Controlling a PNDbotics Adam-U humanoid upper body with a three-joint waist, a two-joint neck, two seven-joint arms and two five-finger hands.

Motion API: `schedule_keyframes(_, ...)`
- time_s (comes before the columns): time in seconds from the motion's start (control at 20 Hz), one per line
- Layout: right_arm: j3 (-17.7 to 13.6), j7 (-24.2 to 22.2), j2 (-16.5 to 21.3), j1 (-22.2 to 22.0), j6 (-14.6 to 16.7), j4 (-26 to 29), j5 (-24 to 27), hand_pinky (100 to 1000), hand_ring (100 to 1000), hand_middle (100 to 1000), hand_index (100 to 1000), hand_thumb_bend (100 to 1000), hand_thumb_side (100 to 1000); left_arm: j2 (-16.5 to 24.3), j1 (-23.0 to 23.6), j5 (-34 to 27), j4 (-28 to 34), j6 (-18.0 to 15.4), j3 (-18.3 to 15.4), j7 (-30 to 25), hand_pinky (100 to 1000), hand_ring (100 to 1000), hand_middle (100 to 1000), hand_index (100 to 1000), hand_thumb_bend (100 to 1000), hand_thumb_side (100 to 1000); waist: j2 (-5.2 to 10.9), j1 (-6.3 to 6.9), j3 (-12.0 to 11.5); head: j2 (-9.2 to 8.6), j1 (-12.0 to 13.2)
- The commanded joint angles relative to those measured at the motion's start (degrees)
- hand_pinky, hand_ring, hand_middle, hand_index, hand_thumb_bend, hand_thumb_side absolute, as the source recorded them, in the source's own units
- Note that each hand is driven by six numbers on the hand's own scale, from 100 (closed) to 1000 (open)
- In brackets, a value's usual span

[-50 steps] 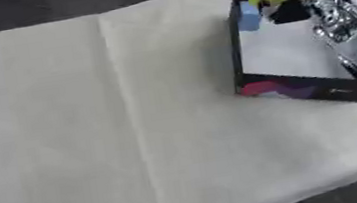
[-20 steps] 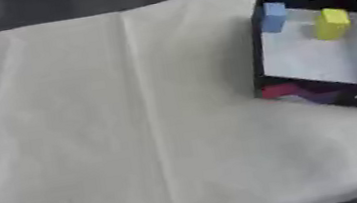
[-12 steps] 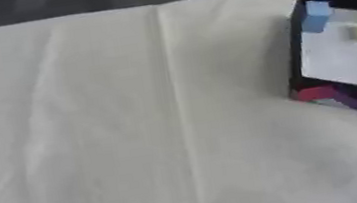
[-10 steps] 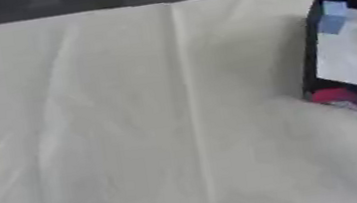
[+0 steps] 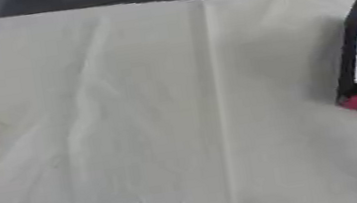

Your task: Pick up the objects with one hand, pass them to the other hand, and then place them into the box on the other side of the table.

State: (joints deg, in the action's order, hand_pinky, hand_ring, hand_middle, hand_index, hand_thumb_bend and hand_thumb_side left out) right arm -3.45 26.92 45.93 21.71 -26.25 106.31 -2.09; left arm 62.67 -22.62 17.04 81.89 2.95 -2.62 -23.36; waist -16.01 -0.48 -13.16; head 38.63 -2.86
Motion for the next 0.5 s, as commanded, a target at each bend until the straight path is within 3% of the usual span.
schedule_keyframes(0.05,-0.49,0.7,1.11,0.54,-0.05,0.84,0.53,830,751,737,886,100,200,3.31,-0.61,1.97,-2.1,-2.23,-0.99,-1.35,890,827,763,878,906,177,0.74,0.09,-0.18,-0.1,1.06)
schedule_keyframes(0.25,-0.5,1.31,0.9,0.41,-0.15,0.68,0.9,828,745,731,882,102,195,2.74,-2.09,2.73,-4.46,-3.79,-0.03,-2.13,886,825,758,874,890,132,0.67,-0.18,-0.16,-0.15,1.03)
schedule_keyframes(0.5,-0.22,1.63,0.44,0.42,-0.13,0.54,1.31,827,742,728,880,105,193,0.85,-6.9,6.63,-8.64,-4.96,3.49,-4.48,886,828,756,866,897,100,0.7,-0.44,0.2,0.12,2.09)
